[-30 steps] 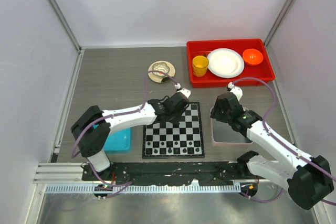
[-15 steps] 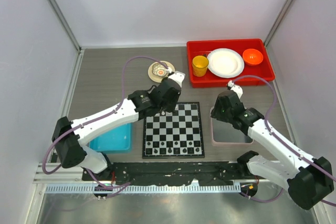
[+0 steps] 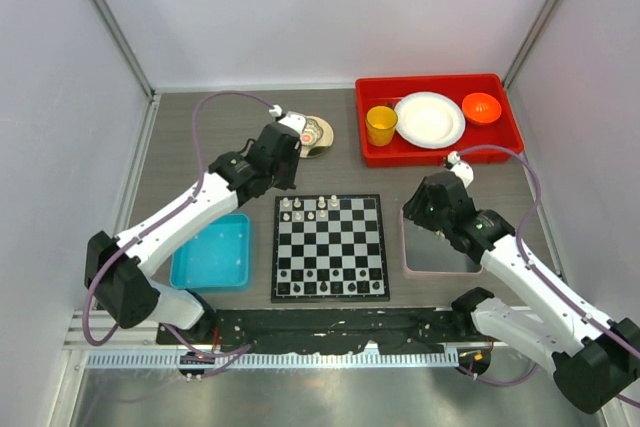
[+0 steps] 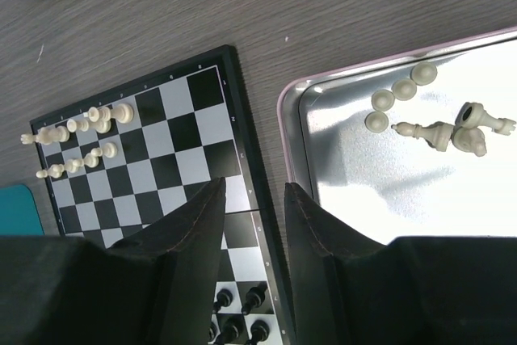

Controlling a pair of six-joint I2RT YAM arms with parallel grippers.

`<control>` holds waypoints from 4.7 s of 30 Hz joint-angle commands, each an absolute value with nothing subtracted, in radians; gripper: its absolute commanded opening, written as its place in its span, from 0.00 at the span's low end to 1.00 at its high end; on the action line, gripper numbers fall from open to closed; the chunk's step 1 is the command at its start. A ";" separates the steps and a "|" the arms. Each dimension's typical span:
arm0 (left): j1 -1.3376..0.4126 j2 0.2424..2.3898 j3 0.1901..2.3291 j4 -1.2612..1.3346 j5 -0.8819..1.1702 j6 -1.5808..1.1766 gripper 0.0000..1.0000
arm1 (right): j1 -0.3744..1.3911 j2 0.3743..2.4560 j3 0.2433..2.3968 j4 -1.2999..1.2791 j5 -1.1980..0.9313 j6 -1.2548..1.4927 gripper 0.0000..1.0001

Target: Set up the chess pieces on the board

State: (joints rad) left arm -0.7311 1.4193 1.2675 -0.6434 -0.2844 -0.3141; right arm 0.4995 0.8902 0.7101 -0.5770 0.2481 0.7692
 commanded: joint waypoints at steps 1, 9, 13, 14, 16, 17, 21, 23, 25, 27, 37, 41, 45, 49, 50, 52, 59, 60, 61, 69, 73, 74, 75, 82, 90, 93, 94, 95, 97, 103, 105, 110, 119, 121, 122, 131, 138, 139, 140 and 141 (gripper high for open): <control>-0.713 1.385 1.244 -0.598 -0.245 -0.256 0.00 | 0.494 0.880 0.689 -0.555 0.245 0.815 0.41; -0.715 1.475 1.201 -0.506 -0.230 -0.311 0.00 | 0.494 0.936 0.722 -0.597 0.253 0.744 0.41; -0.715 1.541 1.215 -0.483 -0.245 -0.314 0.00 | 0.495 0.931 0.732 -0.606 0.264 0.730 0.41; -0.713 1.552 1.216 -0.477 -0.247 -0.311 0.00 | 0.494 0.930 0.732 -0.606 0.265 0.726 0.41; -0.715 1.583 1.223 -0.460 -0.244 -0.313 0.00 | 0.494 0.931 0.730 -0.607 0.264 0.721 0.41; -0.715 1.591 1.224 -0.456 -0.241 -0.314 0.00 | 0.492 0.934 0.729 -0.609 0.264 0.716 0.42; -0.713 1.620 1.227 -0.426 -0.236 -0.319 0.00 | 0.494 0.933 0.721 -0.615 0.262 0.713 0.42; -0.715 1.635 1.227 -0.413 -0.232 -0.318 0.00 | 0.492 0.924 0.716 -0.617 0.264 0.713 0.42; -0.715 1.641 1.226 -0.402 -0.224 -0.321 0.00 | 0.494 0.919 0.712 -0.618 0.264 0.713 0.43; -0.715 1.652 1.223 -0.394 -0.209 -0.324 0.00 | 0.494 0.913 0.709 -0.620 0.264 0.715 0.43; -0.715 1.684 1.216 -0.368 -0.172 -0.334 0.00 | 0.494 0.910 0.706 -0.626 0.271 0.712 0.47; -0.715 1.690 1.207 -0.357 -0.169 -0.339 0.00 | 0.494 0.907 0.704 -0.626 0.272 0.710 0.47; -0.715 1.704 1.212 -0.360 -0.167 -0.342 0.00 | 0.494 0.905 0.700 -0.626 0.273 0.710 0.47; -0.715 1.713 1.206 -0.360 -0.166 -0.344 0.00 | 0.494 0.902 0.698 -0.626 0.278 0.709 0.48; -0.715 1.716 1.203 -0.360 -0.167 -0.345 0.00 | 0.494 0.900 0.696 -0.626 0.279 0.706 0.47; -0.716 1.721 1.197 -0.360 -0.167 -0.350 0.00 | 0.494 0.903 0.695 -0.626 0.281 0.706 0.48; -0.721 1.749 1.193 -0.354 -0.167 -0.350 0.00 | 0.494 0.914 0.692 -0.621 0.281 0.703 0.48; -0.722 1.752 1.192 -0.353 -0.166 -0.350 0.00 | 0.494 0.914 0.692 -0.621 0.279 0.701 0.48; -0.721 1.752 1.190 -0.354 -0.166 -0.350 0.00 | 0.494 0.913 0.692 -0.621 0.278 0.701 0.48; -0.724 1.767 1.187 -0.353 -0.161 -0.351 0.00 | 0.494 0.905 0.683 -0.623 0.281 0.703 0.48; -0.726 1.776 1.189 -0.351 -0.156 -0.353 0.00 | 0.494 0.905 0.683 -0.624 0.282 0.701 0.48; -0.726 1.775 1.189 -0.351 -0.153 -0.353 0.00 | 0.494 0.905 0.683 -0.624 0.282 0.701 0.48; -0.726 1.775 1.189 -0.353 -0.153 -0.353 0.00 | 0.494 0.904 0.683 -0.624 0.282 0.698 0.48; -0.727 1.782 1.189 -0.351 -0.153 -0.353 0.00 | 0.494 0.910 0.678 -0.624 0.285 0.696 0.48; -0.726 1.789 1.192 -0.351 -0.164 -0.354 0.18 | 0.495 0.905 0.673 -0.627 0.284 0.696 0.48; -0.727 1.786 1.192 -0.348 -0.170 -0.353 0.21 | 0.494 0.905 0.672 -0.626 0.285 0.696 0.48; -0.727 1.789 1.193 -0.348 -0.172 -0.351 0.21 | 0.494 0.907 0.670 -0.626 0.284 0.696 0.48; -0.727 1.790 1.196 -0.350 -0.172 -0.351 0.21 | 0.494 0.908 0.672 -0.626 0.285 0.695 0.48; -0.727 1.796 1.201 -0.353 -0.175 -0.353 0.21 | 0.492 0.911 0.673 -0.626 0.285 0.695 0.48; -0.726 1.804 1.206 -0.354 -0.179 -0.351 0.21 | 0.494 0.913 0.672 -0.626 0.285 0.695 0.48; -0.727 1.802 1.207 -0.356 -0.184 -0.351 0.21 | 0.492 0.913 0.672 -0.626 0.285 0.693 0.48; -0.727 1.804 1.210 -0.356 -0.187 -0.348 0.21 | 0.494 0.910 0.667 -0.627 0.287 0.693 0.48; -0.727 1.813 1.224 -0.357 -0.193 -0.345 0.20 | 0.494 0.905 0.663 -0.624 0.284 0.695 0.48; -0.726 1.815 1.227 -0.359 -0.193 -0.344 0.20 | 0.492 0.907 0.663 -0.626 0.284 0.695 0.48; -0.727 1.815 1.227 -0.357 -0.193 -0.344 0.20 | 0.494 0.907 0.663 -0.626 0.284 0.695 0.48; -0.727 1.809 1.235 -0.351 -0.183 -0.345 0.23 | 0.494 0.908 0.660 -0.627 0.282 0.699 0.48; -0.727 1.793 1.243 -0.364 -0.193 -0.339 0.31 | 0.494 0.904 0.655 -0.626 0.282 0.700 0.48; -0.727 1.789 1.243 -0.364 -0.193 -0.339 0.32 | 0.494 0.904 0.655 -0.626 0.282 0.699 0.48; -0.726 1.787 1.243 -0.365 -0.195 -0.337 0.32 | 0.494 0.904 0.655 -0.626 0.281 0.699 0.48; -0.727 1.781 1.244 -0.370 -0.199 -0.336 0.32 | 0.494 0.902 0.653 -0.626 0.281 0.701 0.48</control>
